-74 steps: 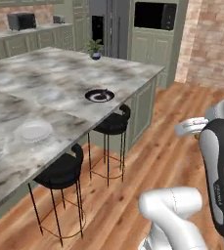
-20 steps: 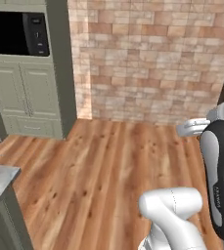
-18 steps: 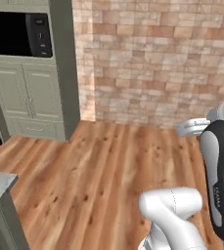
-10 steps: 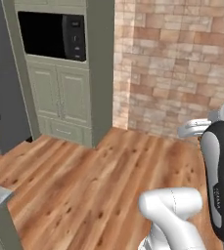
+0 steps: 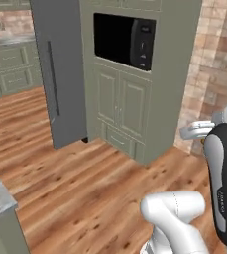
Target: Transport the fish and mushroom to the fridge. Place the fish on the rack containing meat and place the mushroom on the rack containing the vegetable, ensuring meats and vegetables are on different racks.
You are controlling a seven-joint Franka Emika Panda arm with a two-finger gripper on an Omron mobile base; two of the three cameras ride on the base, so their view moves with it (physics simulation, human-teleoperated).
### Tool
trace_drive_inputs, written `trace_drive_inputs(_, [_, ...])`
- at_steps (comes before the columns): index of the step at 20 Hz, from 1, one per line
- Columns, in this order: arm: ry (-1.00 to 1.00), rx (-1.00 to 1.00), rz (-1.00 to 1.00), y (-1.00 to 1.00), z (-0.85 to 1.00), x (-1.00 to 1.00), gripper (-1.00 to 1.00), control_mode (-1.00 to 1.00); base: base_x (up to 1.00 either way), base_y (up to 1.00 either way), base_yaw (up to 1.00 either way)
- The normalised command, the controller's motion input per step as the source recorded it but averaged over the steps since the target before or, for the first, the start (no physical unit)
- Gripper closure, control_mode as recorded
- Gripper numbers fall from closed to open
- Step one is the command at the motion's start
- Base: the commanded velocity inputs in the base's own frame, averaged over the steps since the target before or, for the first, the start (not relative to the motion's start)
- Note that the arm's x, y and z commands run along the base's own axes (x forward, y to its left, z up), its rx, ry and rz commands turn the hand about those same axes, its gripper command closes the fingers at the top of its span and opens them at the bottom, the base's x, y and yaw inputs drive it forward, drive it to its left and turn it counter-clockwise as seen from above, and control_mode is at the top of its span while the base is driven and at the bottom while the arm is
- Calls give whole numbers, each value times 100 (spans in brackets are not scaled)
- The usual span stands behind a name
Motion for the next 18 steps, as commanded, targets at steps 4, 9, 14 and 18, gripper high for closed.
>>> trace_drive_inputs(4, [0,0,0,0,0,0,100,100,100,-58,62])
trace_drive_inputs(9, [0,0,0,0,0,0,100,100,100,-55,59])
trace_drive_inputs(14, [0,0,0,0,0,0,100,100,100,22,28])
trace_drive_inputs(18, [0,0,0,0,0,0,100,100,100,71,9])
